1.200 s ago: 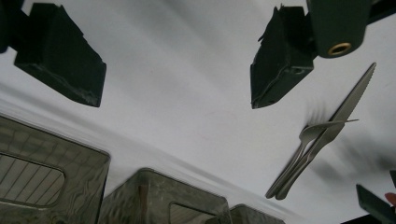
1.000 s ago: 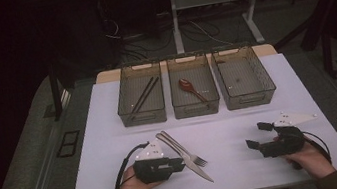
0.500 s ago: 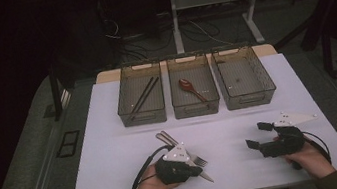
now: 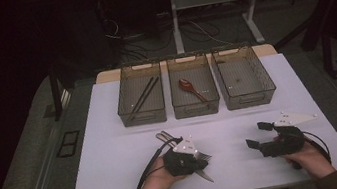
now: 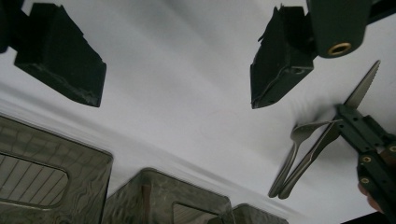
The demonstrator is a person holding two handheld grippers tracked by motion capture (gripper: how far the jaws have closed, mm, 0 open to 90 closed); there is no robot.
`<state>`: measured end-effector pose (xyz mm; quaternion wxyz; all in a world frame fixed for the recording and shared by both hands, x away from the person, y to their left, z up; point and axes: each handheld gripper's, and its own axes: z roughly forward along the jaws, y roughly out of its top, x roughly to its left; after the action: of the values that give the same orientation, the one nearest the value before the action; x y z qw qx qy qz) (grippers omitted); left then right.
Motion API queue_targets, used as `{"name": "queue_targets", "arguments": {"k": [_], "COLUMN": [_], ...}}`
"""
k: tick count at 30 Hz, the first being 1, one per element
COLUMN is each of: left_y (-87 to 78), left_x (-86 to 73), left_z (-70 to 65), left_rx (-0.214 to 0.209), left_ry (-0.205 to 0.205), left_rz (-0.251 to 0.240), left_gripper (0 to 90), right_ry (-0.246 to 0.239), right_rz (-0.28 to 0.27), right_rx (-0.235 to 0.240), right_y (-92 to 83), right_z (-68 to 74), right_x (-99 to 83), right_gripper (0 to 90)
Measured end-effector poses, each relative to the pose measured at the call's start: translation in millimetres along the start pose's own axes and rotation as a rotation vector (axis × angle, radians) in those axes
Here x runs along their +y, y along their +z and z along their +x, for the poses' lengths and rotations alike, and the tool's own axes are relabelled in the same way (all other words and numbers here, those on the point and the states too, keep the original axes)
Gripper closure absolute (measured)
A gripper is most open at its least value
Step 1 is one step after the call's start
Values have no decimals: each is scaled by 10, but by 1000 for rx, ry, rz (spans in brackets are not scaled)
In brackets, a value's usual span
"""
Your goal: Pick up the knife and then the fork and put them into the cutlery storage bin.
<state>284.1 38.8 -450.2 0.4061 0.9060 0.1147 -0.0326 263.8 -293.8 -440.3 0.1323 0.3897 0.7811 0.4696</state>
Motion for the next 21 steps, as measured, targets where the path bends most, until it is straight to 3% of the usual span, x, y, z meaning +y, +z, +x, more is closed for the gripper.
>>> {"name": "queue_targets", "arguments": {"k": [7, 11, 15, 18, 19, 21], "left_y": [143, 231, 292, 333, 357, 365], "left_x": [131, 211, 304, 362, 376, 407], "left_z": [101, 167, 246, 285, 282, 331], "left_rx": [20, 38, 60, 77, 83, 88], "left_ry": [24, 16, 45, 55, 36, 50], "left_rz": [23, 7, 22, 26, 13, 23], "left_gripper": [888, 888, 887, 887, 887, 887], "right_ry": [1, 4, 0, 0, 1, 0], "right_rz": [0, -2, -1, -3, -3, -2], "right_rx": [2, 2, 2, 0, 0, 0], "right_y": [-4, -8, -10, -14, -14, -14], "right_z": [-5, -6, -10, -14, -15, -16], "right_x": [0, 1, 0, 0, 0, -1], "right_gripper": [176, 176, 176, 176, 176, 176]}}
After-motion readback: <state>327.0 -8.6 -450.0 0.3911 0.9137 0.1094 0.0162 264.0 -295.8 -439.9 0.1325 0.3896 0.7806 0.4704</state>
